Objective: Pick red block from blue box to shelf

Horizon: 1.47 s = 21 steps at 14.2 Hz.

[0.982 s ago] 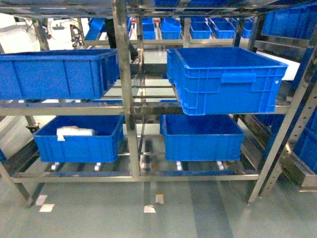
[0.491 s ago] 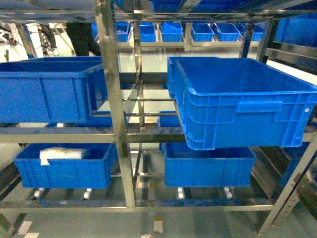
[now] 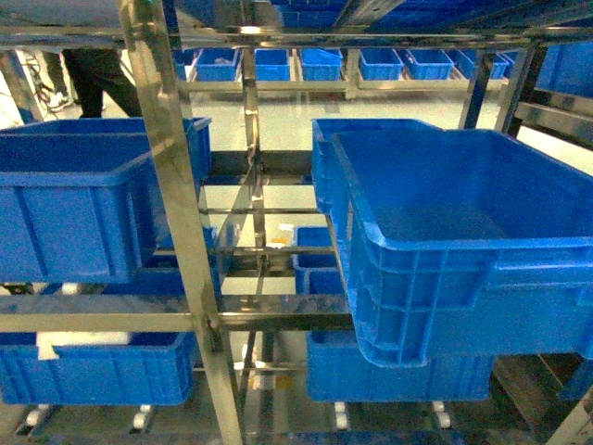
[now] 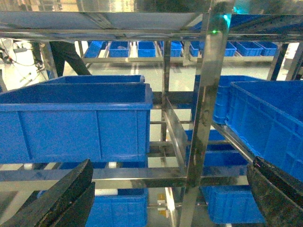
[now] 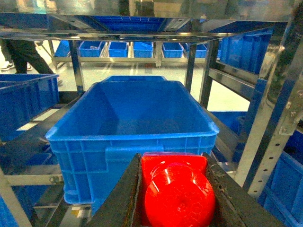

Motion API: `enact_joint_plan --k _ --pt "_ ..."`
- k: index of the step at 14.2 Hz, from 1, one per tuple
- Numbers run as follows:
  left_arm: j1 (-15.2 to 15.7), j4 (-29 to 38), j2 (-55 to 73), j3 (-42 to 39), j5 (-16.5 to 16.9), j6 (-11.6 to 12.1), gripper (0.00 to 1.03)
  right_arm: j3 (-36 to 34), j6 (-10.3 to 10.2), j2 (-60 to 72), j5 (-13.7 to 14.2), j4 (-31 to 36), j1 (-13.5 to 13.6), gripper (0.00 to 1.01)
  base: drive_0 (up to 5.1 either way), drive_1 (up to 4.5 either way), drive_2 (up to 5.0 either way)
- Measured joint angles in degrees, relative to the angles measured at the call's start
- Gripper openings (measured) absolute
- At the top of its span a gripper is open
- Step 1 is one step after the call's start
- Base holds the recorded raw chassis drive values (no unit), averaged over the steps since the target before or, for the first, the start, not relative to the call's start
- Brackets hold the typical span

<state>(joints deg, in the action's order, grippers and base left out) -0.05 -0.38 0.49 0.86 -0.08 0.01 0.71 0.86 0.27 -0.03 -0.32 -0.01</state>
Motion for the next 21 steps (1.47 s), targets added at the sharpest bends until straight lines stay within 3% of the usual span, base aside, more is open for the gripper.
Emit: enact_joint_plan --k 4,21 --pt "0.0 0.0 0.0 0.0 0.1 0.0 0.98 0.0 0.0 0.0 0.0 -0.1 0.0 0.28 0.0 4.13 -4.1" --pt "0.0 0.2 0.0 0.0 0.0 0.0 0.98 0.0 0.0 0.0 0.0 0.1 0.0 0.28 0.0 0.0 0.0"
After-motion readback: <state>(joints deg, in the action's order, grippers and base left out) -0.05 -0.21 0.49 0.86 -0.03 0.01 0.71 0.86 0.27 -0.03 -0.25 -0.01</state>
